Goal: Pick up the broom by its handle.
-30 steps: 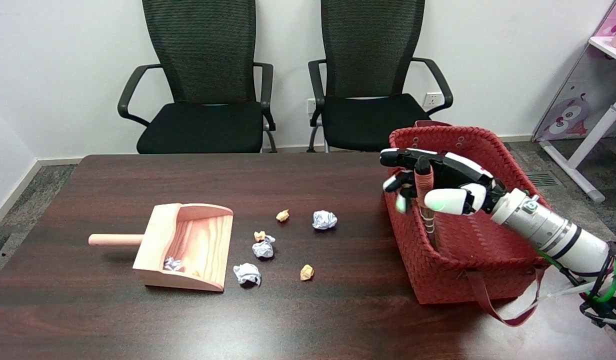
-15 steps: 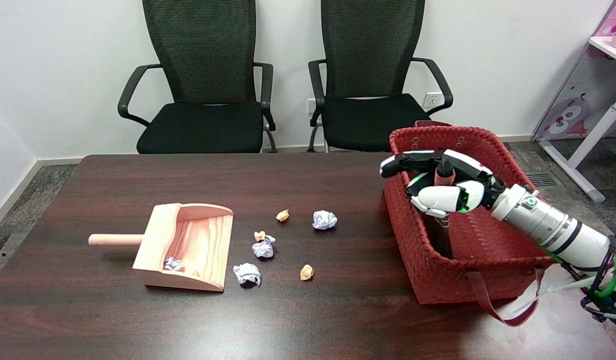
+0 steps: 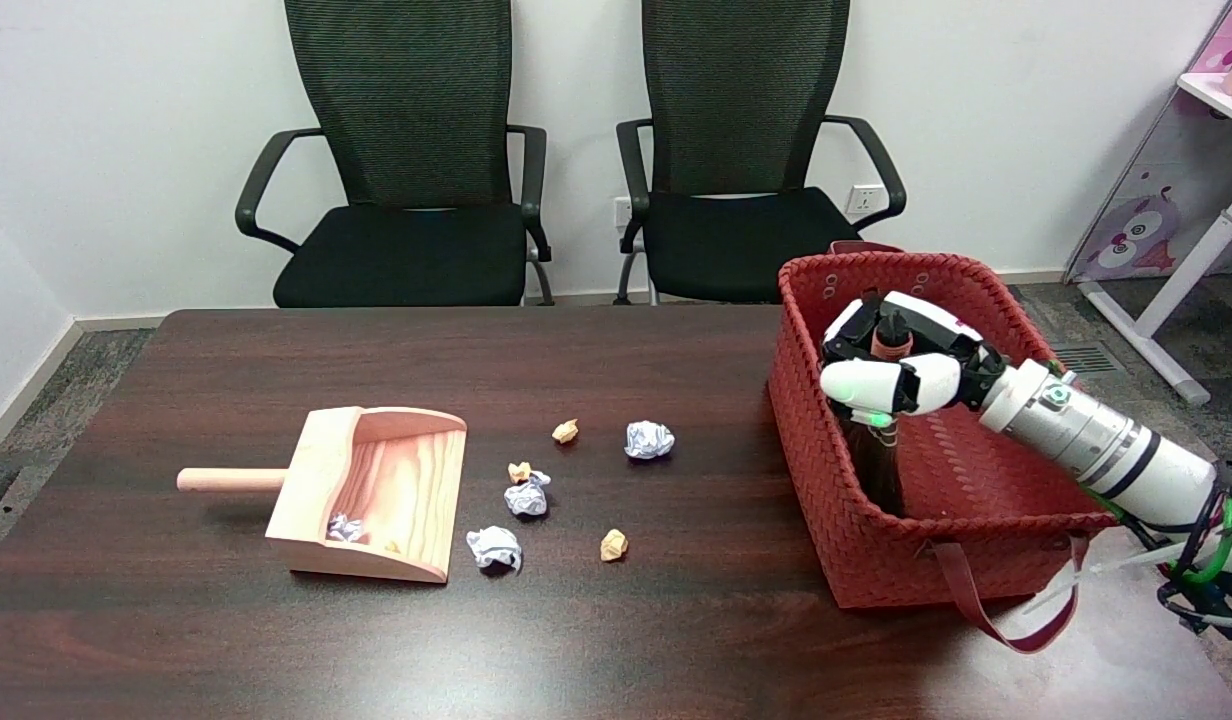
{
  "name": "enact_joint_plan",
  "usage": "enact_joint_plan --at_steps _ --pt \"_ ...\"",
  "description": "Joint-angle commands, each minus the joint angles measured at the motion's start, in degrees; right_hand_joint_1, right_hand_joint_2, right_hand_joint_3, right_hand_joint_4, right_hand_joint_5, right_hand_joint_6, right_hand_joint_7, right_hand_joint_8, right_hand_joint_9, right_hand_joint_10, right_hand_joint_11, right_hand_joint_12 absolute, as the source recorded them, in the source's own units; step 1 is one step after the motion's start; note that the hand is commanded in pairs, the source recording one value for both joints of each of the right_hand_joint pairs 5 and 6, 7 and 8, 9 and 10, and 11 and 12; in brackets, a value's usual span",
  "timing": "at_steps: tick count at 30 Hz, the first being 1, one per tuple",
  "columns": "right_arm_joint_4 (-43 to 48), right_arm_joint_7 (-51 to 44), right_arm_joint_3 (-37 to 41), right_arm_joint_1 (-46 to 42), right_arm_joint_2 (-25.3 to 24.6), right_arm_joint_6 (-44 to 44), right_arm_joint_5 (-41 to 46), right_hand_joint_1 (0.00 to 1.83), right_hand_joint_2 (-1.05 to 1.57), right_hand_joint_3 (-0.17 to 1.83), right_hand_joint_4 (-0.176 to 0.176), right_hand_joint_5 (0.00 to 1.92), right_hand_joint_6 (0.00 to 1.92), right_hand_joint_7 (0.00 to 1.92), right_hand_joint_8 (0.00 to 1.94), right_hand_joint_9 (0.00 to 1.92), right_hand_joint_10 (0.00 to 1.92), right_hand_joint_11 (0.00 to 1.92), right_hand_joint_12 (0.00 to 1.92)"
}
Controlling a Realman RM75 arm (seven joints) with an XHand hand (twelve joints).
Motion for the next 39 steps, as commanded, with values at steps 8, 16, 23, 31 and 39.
enact_joint_plan --at_steps 8,16,23,31,39 --pt "-2.15 -2.08 1.57 0.55 0.11 2.12 0.62 0.93 0.73 0.81 0.176 1.92 1.92 1.92 1.92 1.92 1.92 1.92 1.92" --pt "-8.57 -18.11 6.59 -2.94 -0.73 10.05 14.16 0.95 1.39 0.98 0.176 1.92 1.92 1.92 1.92 1.92 1.92 1.92 1.92" --pt "-14.51 -34.01 10.64 -5.81 -1.44 12.86 28.50 0.97 1.57 1.10 0.176 1.92 1.92 1.92 1.92 1.92 1.92 1.92 1.92" --pt "-22.44 -52.94 11.61 -5.76 -1.47 12.00 47.14 0.99 1.57 1.26 0.176 1.92 1.92 1.92 1.92 1.92 1.92 1.92 1.92" --pt "-29.07 -67.61 11.61 -4.43 -0.94 9.03 58.43 0.99 1.57 1.38 0.176 1.92 1.92 1.92 1.92 1.92 1.92 1.92 1.92"
